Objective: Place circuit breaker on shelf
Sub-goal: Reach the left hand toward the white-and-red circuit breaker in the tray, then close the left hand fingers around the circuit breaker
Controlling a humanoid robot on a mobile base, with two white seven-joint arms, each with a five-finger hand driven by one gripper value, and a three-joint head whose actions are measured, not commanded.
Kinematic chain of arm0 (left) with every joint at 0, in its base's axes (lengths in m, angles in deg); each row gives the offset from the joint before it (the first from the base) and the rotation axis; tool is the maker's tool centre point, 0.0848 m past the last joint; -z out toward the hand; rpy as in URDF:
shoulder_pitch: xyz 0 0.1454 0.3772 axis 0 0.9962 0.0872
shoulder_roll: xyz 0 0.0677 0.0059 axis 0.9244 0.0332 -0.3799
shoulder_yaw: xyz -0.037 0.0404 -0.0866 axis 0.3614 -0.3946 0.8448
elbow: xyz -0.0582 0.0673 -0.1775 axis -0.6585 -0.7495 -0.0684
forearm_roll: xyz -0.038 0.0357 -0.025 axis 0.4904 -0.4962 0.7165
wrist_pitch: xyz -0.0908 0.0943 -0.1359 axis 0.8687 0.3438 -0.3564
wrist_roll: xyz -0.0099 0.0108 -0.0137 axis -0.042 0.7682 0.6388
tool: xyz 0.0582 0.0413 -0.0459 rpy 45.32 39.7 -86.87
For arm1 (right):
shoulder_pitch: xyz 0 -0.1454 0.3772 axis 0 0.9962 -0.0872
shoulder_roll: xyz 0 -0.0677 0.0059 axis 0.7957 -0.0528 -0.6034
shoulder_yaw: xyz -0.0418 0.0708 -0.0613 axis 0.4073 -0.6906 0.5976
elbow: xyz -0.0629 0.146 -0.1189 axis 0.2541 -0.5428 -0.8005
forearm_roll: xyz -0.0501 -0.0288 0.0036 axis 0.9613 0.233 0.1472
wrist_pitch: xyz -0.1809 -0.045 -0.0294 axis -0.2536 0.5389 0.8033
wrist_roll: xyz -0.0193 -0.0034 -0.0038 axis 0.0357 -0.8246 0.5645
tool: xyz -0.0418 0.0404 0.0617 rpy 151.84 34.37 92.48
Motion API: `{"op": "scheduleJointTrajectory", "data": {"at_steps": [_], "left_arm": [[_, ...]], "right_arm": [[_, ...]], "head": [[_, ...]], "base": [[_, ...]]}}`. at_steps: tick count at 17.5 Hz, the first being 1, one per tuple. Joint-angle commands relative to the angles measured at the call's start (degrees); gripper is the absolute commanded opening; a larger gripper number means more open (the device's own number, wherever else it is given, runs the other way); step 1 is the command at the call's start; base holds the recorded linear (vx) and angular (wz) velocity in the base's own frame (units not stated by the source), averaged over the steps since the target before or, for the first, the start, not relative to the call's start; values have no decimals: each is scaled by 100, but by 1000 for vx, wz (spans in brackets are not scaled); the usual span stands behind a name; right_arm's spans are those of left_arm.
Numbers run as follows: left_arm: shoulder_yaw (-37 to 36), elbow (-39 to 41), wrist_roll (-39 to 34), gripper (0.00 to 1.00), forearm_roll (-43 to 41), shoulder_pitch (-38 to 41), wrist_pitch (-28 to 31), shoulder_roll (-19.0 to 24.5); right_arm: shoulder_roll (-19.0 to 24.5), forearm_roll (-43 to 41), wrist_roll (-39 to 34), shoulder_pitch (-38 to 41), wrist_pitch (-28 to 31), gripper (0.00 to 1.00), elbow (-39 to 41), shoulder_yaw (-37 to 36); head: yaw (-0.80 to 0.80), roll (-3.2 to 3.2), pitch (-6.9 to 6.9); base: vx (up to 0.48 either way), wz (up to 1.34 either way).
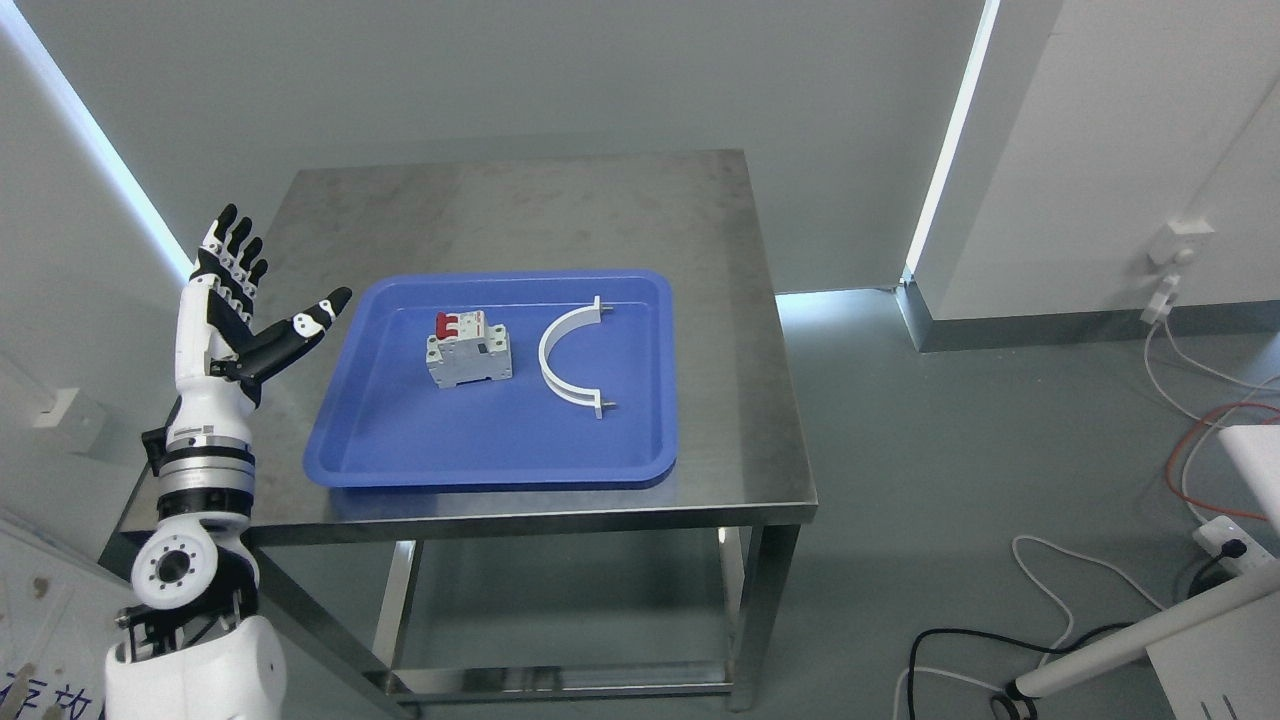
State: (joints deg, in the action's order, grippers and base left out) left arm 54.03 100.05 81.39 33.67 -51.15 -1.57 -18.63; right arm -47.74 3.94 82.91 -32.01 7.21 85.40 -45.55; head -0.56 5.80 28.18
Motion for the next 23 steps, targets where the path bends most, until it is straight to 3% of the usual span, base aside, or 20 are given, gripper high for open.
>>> {"op": "scheduleJointTrajectory", "data": {"at_steps": [1, 4, 7, 9, 12, 16, 23], "left_arm": [[-176, -11, 127, 100, 4, 0, -49, 149], [-298, -19, 882, 100, -30, -53, -49, 779], [-624, -257, 1874, 100, -162, -54, -49, 2097], [-676, -266, 2569, 100, -171, -62, -49, 2451], [-1114, -422, 2704, 98, -555, -88, -49, 2418], [-1266, -923, 2695, 98, -1891, -290, -84, 1855], [-985, -995, 3002, 91, -2061, -115, -146, 2162]], "right_arm": [[-100, -8, 5, 0, 165, 100, 0, 114], [-100, 0, 5, 0, 165, 100, 0, 114], [-100, 0, -3, 0, 165, 100, 0, 114], [-100, 0, 5, 0, 165, 100, 0, 114], [-100, 0, -3, 0, 165, 100, 0, 114], [-100, 0, -3, 0, 165, 100, 0, 114], [-100, 0, 5, 0, 165, 100, 0, 114]], "head": [[0, 0, 0], [0, 0, 0], [0, 0, 0], [0, 0, 0], [0, 0, 0], [0, 0, 0], [0, 0, 0]], "base": [[42, 7], [34, -54], [21, -41], [17, -3], [4, -11], [16, -67], [54, -99]]}}
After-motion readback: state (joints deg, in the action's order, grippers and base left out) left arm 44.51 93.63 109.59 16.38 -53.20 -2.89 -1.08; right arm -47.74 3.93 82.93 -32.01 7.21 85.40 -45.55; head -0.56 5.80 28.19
